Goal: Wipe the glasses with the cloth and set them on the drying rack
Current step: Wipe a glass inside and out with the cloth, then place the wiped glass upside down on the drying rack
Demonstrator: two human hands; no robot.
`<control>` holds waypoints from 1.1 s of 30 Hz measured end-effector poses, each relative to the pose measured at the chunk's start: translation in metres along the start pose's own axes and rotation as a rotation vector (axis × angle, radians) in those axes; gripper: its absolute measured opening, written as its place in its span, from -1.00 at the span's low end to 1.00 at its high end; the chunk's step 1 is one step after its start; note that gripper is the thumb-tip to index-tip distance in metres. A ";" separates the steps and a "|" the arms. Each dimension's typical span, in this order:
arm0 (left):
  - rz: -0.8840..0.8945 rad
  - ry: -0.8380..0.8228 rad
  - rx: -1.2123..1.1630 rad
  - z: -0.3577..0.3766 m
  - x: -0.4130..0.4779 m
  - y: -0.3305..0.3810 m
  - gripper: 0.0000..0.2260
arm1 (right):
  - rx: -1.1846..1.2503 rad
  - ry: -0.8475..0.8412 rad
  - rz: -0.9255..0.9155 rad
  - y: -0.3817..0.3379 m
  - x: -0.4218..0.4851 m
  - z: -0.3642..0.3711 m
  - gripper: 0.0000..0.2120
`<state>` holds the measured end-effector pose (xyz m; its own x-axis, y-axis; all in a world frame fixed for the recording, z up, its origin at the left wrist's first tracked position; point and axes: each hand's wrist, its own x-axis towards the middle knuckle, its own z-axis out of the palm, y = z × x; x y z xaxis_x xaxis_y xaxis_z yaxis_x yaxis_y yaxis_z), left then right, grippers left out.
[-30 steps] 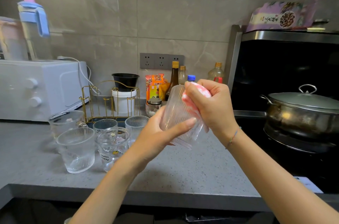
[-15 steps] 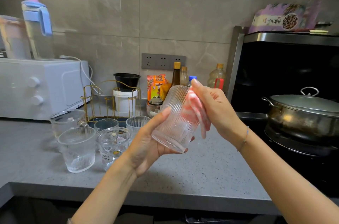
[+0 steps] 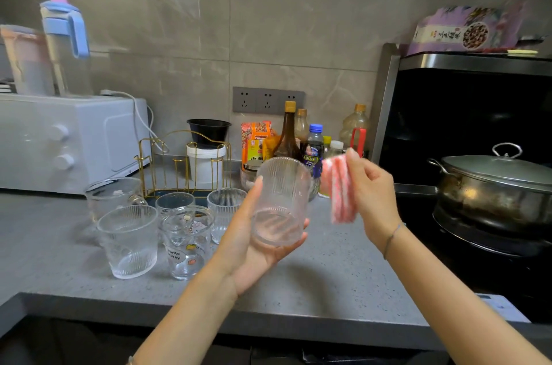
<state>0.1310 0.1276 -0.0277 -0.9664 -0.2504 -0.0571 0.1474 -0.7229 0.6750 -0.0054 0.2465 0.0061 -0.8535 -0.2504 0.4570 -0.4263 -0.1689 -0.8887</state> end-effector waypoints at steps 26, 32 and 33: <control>-0.235 0.262 -0.318 -0.007 0.039 -0.023 -0.27 | -0.237 -0.480 -0.085 0.044 -0.037 -0.001 -0.51; -0.257 0.135 -0.300 0.006 0.024 0.001 -0.27 | -0.283 -0.470 -0.284 0.016 -0.030 0.026 -0.26; -0.249 0.107 -0.283 0.006 0.021 0.007 -0.26 | -0.262 -0.465 -0.302 0.011 -0.027 0.032 -0.27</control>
<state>0.1100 0.1214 -0.0200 -0.9547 -0.0999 -0.2804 -0.0223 -0.9153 0.4021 0.0223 0.2210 -0.0144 -0.4884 -0.6280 0.6059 -0.7386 -0.0722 -0.6702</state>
